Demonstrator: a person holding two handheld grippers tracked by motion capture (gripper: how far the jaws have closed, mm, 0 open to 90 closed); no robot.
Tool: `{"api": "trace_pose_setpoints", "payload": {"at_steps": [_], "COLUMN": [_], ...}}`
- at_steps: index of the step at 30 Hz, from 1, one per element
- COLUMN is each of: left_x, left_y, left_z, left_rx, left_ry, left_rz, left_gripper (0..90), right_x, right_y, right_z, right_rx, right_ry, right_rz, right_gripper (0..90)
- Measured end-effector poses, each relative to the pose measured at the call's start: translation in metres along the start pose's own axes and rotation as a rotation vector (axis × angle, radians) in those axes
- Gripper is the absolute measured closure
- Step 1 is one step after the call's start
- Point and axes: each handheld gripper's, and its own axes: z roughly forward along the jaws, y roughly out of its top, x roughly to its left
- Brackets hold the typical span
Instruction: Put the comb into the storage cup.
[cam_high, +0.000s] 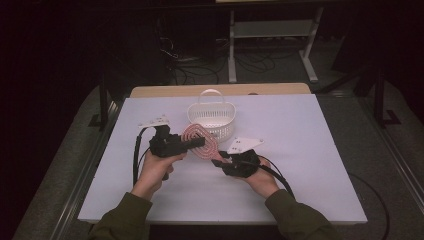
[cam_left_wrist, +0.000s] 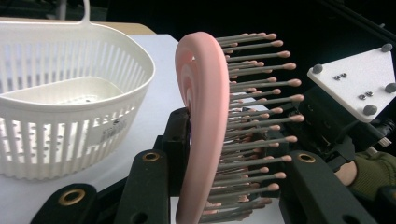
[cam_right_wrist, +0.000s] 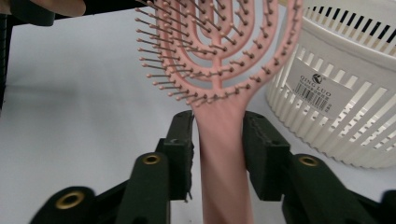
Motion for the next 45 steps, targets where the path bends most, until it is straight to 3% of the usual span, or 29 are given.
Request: {"api": "trace_pose_setpoints", "payload": {"at_steps": [8,10,17,23,28,34,39,45], "left_x": [0.002,0.003,0.004,0.006,0.007,0.008,0.01,0.011], "left_y": [0.001,0.002,0.002,0.004,0.005,0.005,0.007,0.007], "left_z": [-0.004,-0.005,-0.008,-0.013,-0.016,-0.018,-0.023,-0.026], "left_rx": [-0.021,-0.027,-0.034,-0.046,-0.052,-0.059,-0.074,-0.08], "left_ry": [-0.002,-0.002,0.0,0.0,0.003,0.005,0.009,0.012], "left_rz": [-0.012,-0.014,-0.016,-0.022,-0.023,-0.029,-0.03,-0.032], "left_gripper": [64.5,64.4,64.4,64.4,64.4,64.5,64.4,64.5], "right_x": [-0.002,-0.003,-0.009,-0.014,-0.019,-0.021,-0.026,-0.029], "right_y": [0.0,-0.001,-0.003,-0.003,-0.005,-0.01,-0.022,-0.035], "right_z": [0.0,-0.001,-0.005,-0.012,-0.016,-0.019,-0.03,-0.041], "right_rx": [-0.008,-0.013,-0.019,-0.039,-0.021,0.011,0.027,0.05], "right_ry": [-0.011,-0.018,-0.027,-0.009,0.006,-0.018,-0.051,-0.054], "right_rz": [0.029,0.047,0.097,0.135,0.161,0.146,0.16,0.182], "right_gripper": [48.8,40.8,26.0,12.8,0.9,0.0,0.0,0.0]}}
